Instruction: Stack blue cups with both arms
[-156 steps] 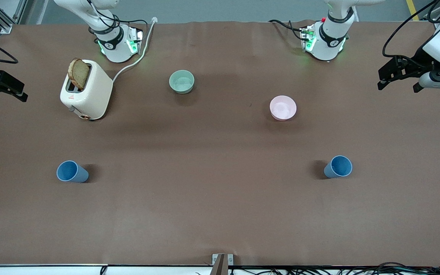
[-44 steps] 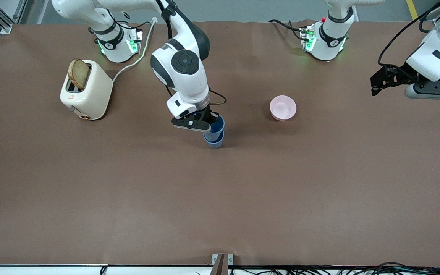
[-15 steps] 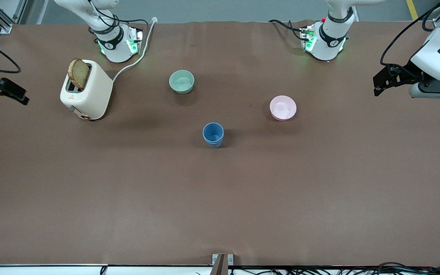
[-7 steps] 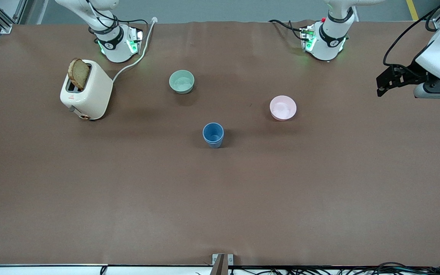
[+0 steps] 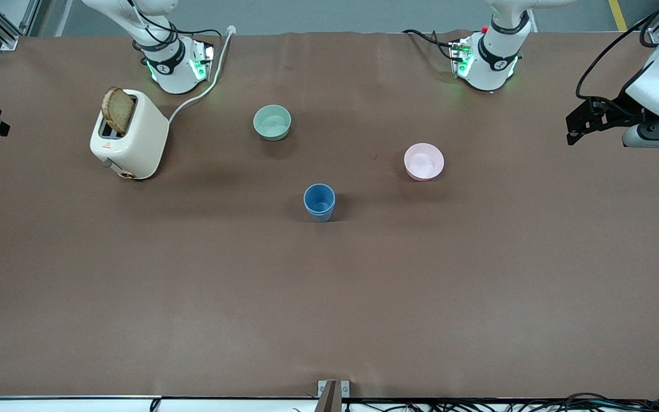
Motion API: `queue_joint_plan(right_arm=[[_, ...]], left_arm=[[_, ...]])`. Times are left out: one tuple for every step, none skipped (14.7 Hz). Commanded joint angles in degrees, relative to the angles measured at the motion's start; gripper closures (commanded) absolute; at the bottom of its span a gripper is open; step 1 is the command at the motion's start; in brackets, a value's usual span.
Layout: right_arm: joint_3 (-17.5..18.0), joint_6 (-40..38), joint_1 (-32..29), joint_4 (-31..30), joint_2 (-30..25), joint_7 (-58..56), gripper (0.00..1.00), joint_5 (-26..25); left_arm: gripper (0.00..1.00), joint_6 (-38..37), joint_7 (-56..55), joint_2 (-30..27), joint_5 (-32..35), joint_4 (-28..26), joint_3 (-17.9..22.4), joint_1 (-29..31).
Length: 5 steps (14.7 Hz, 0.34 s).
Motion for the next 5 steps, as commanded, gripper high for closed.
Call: queue_joint_plan(right_arm=[[-0.09,0.04,-0.50,-1.40,-0.82,-0.76,0.00,1.41],[-0.09,0.13,-0.50,-1.49,-0.82,-0.85,0.00,1.41],[-0.09,0.30,-0.42,-1.49,-0.82,-0.85,0.00,1.41],[-0.09,0.39,-0.42,-1.49,-0.82,-0.85,0.00,1.41],[-0.09,0.31,-0.42,-1.49,-0.82,-0.85,0.00,1.41]], left_arm=[[0.00,-0.17,0.92,0.10,-0.06,0.86,-0.20,0.32],[0.00,-0.17,0.92,0.01,-0.15,0.86,-0.12,0.41],[0.00,-0.26,0.92,0.01,-0.15,0.86,-0.12,0.41],[0.00,-0.26,0.92,0.01,-0.15,0.86,-0.12,0.41],[0.00,-0.26,0.92,0.01,-0.06,1.04,-0.12,0.41]])
